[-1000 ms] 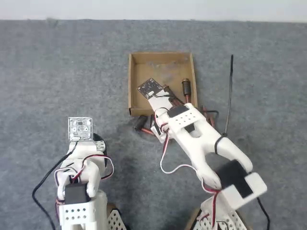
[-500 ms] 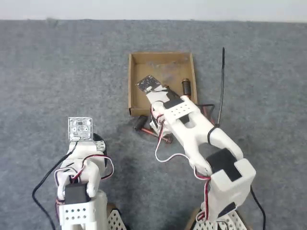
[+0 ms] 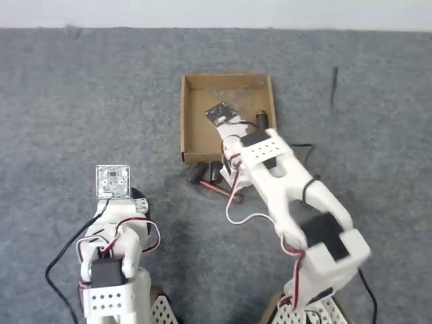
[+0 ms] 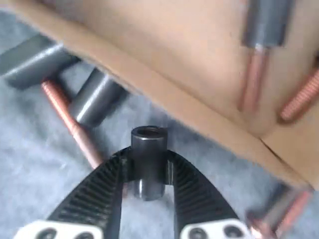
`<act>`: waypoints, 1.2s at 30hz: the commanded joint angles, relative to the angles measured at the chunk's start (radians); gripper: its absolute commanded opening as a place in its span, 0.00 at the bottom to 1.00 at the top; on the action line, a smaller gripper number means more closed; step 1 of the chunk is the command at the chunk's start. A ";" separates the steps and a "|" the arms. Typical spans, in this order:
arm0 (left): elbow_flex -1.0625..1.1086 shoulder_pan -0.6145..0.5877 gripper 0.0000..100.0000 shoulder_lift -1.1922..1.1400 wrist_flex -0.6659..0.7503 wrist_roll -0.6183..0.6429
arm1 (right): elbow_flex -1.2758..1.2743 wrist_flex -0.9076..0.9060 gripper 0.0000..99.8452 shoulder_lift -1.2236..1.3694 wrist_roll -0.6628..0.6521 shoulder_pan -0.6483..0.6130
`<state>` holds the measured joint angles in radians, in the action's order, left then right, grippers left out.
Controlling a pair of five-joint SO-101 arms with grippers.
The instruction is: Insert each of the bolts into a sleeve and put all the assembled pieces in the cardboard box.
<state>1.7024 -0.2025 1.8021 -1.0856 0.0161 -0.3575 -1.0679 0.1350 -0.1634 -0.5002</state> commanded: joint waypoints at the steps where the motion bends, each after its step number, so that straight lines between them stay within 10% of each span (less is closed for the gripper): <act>1: -0.016 -0.005 0.01 0.018 0.000 -0.005 | 0.014 -0.105 0.01 -0.171 0.015 0.022; 20: -0.016 -0.005 0.01 0.018 -0.002 -0.005 | -0.422 -0.179 0.01 -0.636 0.017 0.298; 36: -0.016 -0.005 0.01 0.018 -0.006 -0.005 | -0.750 0.194 0.01 -0.760 0.084 0.616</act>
<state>1.7024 -0.2025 1.8021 -1.0856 0.0161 -1.1017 -0.9114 -0.5785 -0.0990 0.0706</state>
